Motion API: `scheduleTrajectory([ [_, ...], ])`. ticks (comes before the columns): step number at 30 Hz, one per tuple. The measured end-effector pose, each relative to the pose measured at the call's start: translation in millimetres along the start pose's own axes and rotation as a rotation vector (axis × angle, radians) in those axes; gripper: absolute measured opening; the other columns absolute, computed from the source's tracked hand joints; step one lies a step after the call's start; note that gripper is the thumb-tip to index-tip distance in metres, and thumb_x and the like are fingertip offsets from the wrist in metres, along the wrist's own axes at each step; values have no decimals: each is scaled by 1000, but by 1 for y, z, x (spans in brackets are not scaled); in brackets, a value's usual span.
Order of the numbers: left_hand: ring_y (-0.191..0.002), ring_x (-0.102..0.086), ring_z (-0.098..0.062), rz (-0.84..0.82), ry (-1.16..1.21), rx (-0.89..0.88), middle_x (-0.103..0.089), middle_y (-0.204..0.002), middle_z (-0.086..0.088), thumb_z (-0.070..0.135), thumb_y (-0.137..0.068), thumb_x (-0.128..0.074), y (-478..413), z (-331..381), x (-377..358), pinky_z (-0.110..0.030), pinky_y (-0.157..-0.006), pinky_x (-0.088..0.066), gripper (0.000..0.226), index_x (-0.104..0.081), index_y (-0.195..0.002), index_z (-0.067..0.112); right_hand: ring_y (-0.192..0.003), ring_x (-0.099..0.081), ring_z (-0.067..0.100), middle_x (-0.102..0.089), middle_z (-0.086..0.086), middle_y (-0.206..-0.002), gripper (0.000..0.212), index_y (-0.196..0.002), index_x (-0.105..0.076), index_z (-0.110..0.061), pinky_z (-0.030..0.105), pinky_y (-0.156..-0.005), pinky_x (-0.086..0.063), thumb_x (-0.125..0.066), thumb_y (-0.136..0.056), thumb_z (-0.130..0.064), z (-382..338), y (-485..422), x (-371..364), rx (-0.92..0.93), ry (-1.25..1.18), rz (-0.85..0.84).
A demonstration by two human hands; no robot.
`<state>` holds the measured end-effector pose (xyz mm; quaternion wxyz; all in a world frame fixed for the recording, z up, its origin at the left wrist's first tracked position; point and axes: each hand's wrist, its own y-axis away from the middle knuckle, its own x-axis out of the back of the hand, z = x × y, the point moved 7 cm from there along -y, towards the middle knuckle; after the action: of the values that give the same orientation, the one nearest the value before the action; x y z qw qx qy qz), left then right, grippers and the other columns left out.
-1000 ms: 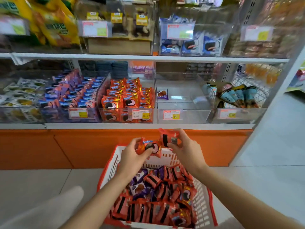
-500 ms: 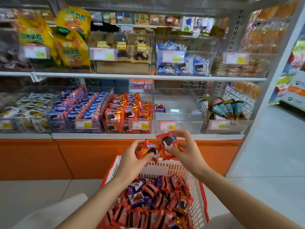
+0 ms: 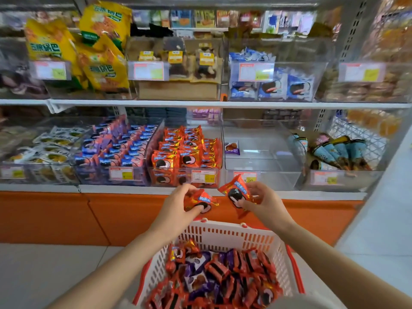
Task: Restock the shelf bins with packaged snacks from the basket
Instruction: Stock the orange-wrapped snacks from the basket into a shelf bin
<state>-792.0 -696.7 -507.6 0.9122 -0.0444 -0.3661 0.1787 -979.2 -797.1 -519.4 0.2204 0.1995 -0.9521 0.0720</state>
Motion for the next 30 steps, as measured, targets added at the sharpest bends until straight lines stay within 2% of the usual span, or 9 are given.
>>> scheduleTrajectory([
  [5, -107, -48, -3, 28, -107, -36, -50, -116, 14, 17, -87, -67, -41, -33, 15, 0, -80, -33, 33, -54, -116, 25, -85, -57, 0, -59, -8, -105, 38, -119, -52, -23, 9, -58, -42, -68, -86, -15, -12, -46, -25, 48, 87, -16],
  [8, -117, -47, -11, 50, -212, -63, -50, -121, 8, 20, -87, -67, -65, -50, 23, -22, -98, -38, 38, -55, -123, 20, -83, -58, 3, -57, -8, -109, 37, -119, -48, -24, 8, -56, -42, -67, -87, -18, -28, -79, -43, 84, 136, 7],
  [11, -126, -40, -16, 48, -296, -80, -47, -130, 1, 20, -88, -66, -84, -66, 28, -39, -110, -33, 42, -54, -128, 19, -91, -55, 5, -56, -7, -111, 35, -116, -46, -23, 9, -62, -41, -66, -88, -17, -50, -112, -60, 168, 171, 37],
  [13, -132, -34, -17, 38, -354, -80, -42, -137, 2, 20, -89, -64, -93, -78, 27, -38, -113, -25, 42, -52, -130, 21, -97, -53, 6, -57, -5, -116, 34, -116, -47, -23, 15, -72, -44, -65, -88, -15, -61, -134, -73, 225, 207, 45],
  [16, -137, -26, -17, 6, -382, -67, -35, -144, 5, 23, -93, -58, -100, -95, 21, -37, -115, -19, 40, -48, -132, 26, -106, -56, 12, -57, -2, -124, 37, -119, -50, -24, 21, -78, -48, -66, -87, -13, -67, -165, -96, 274, 357, 7],
  [21, -138, -26, -14, 19, -329, -149, -39, -142, 5, 18, -91, -60, -100, -107, 15, -41, -116, -23, 35, -53, -125, 23, -112, -56, 21, -56, 4, -126, 41, -117, -58, -22, 32, -94, -47, -73, -80, -12, -59, -198, -128, 307, 622, -94],
  [23, -138, -26, -14, 27, -322, -188, -40, -142, 4, 17, -89, -63, -99, -111, 14, -42, -115, -24, 35, -55, -123, 22, -115, -55, 22, -54, 3, -130, 41, -118, -59, -25, 38, -96, -47, -73, -81, -17, -57, -200, -135, 313, 727, -111],
  [27, -139, -25, -15, 37, -350, -216, -39, -143, 3, 19, -87, -66, -99, -114, 12, -42, -115, -26, 36, -57, -122, 21, -126, -43, 21, -50, 1, -133, 43, -126, -57, -29, 36, -96, -42, -69, -85, -32, -65, -197, -142, 392, 952, -98],
  [30, -140, -22, -14, 48, -337, -205, -37, -144, 4, 21, -89, -64, -99, -114, 11, -39, -116, -24, 37, -55, -124, 21, -123, -43, 21, -51, 2, -129, 43, -125, -56, -28, 35, -93, -42, -69, -84, -34, -67, -198, -144, 421, 993, -105],
])
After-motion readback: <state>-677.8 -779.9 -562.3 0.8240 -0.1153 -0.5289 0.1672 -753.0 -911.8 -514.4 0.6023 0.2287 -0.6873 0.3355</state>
